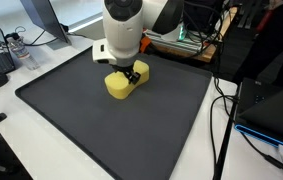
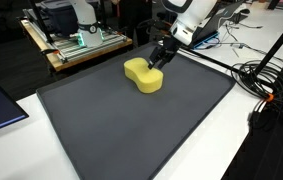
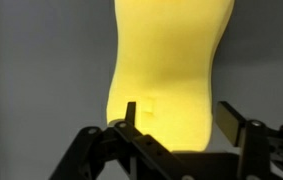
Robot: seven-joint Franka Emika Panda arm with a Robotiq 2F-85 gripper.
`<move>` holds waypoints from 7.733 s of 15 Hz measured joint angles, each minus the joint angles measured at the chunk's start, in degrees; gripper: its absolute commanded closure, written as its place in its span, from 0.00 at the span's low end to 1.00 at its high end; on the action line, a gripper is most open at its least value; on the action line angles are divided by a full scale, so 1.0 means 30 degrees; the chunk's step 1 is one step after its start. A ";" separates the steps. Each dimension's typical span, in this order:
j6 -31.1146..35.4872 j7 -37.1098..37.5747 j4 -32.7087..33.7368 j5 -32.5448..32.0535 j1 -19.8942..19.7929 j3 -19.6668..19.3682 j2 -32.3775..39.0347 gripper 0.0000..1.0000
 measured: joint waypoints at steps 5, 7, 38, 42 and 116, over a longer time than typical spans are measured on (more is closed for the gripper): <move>-0.1459 -0.1647 -0.0149 0.1255 -0.0055 0.0689 -0.1468 0.00; -0.1717 -0.1974 -0.0168 0.1886 -0.0094 0.1010 -0.1775 0.00; 0.1789 0.1598 -0.0347 -0.5290 0.2465 0.0929 0.1284 0.00; 0.2538 0.2111 -0.0566 -0.6665 0.2651 0.0904 0.1591 0.00; 0.5726 -1.7741 -0.7420 1.9620 -1.1245 -0.0088 -0.3538 0.00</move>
